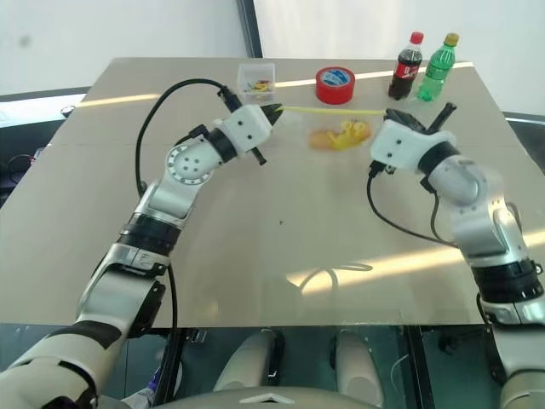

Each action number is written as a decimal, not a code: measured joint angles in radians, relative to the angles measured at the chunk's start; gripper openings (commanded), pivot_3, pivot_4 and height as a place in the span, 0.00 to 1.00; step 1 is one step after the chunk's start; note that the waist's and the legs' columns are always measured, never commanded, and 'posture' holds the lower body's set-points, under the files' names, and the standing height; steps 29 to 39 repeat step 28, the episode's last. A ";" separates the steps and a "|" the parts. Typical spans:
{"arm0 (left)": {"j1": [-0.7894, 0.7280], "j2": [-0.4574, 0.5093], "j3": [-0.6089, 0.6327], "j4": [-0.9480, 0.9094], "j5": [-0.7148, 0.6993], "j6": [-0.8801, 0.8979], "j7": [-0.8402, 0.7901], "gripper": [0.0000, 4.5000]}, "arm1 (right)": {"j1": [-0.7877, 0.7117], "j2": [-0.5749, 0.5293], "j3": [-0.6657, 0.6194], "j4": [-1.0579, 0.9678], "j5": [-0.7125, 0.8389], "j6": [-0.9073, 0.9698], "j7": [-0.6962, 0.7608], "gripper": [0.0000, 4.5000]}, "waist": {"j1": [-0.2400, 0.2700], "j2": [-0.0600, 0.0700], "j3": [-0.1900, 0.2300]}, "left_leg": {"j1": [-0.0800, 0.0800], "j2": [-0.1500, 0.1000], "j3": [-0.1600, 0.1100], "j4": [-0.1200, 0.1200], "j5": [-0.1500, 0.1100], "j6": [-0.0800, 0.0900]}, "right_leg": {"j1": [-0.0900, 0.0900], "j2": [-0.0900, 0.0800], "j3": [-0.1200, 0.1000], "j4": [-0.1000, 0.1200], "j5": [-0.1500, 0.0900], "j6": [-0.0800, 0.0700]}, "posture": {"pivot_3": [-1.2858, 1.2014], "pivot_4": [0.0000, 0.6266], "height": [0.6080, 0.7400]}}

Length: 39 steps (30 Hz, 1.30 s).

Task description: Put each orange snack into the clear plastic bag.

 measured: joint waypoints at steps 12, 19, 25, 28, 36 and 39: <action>0.381 0.088 -0.036 -0.255 -0.197 0.158 -0.371 0.50 | 0.453 0.020 -0.059 -0.285 0.138 0.191 0.166 0.64 | -0.001 0.000 0.000 | 0.008 0.001 -0.002 0.006 -0.002 0.005 | 0.007 0.001 -0.001 0.009 0.000 0.000 | 0.52 0.24 1.00; 0.501 0.220 0.110 -0.392 -0.429 0.387 -0.515 0.99 | 0.691 0.023 -0.350 -0.367 0.342 0.247 0.262 1.00 | -0.001 0.000 0.000 | 0.010 0.004 -0.002 0.006 -0.003 0.005 | 0.011 0.002 -0.002 0.007 0.000 0.000 | 0.52 0.24 1.00; 0.571 0.312 0.256 -0.439 -0.572 0.570 -0.555 0.99 | 0.838 0.058 -0.574 -0.458 0.598 0.313 0.365 1.00 | -0.001 0.001 0.001 | 0.026 0.006 -0.002 0.001 -0.003 0.005 | 0.028 0.002 -0.002 0.000 -0.001 0.000 | 0.52 0.24 1.00; 0.573 0.343 0.305 -0.456 -0.610 0.622 -0.562 0.99 | 0.864 0.058 -0.637 -0.494 0.670 0.334 0.384 1.00 | 0.001 0.001 0.001 | 0.027 0.005 -0.001 0.001 -0.003 0.005 | 0.029 0.001 -0.002 -0.001 -0.001 0.000 | 0.52 0.24 1.00; 0.573 0.343 0.305 -0.456 -0.610 0.622 -0.562 0.99 | 0.864 0.058 -0.637 -0.494 0.670 0.334 0.384 1.00 | 0.001 0.001 0.001 | 0.027 0.005 -0.001 0.001 -0.003 0.005 | 0.029 0.001 -0.002 -0.001 -0.001 0.000 | 0.52 0.24 1.00; 0.573 0.343 0.305 -0.456 -0.610 0.622 -0.562 0.99 | 0.864 0.058 -0.637 -0.494 0.670 0.334 0.384 1.00 | 0.001 0.001 0.001 | 0.027 0.005 -0.001 0.001 -0.003 0.005 | 0.029 0.001 -0.002 -0.001 -0.001 0.000 | 0.52 0.24 1.00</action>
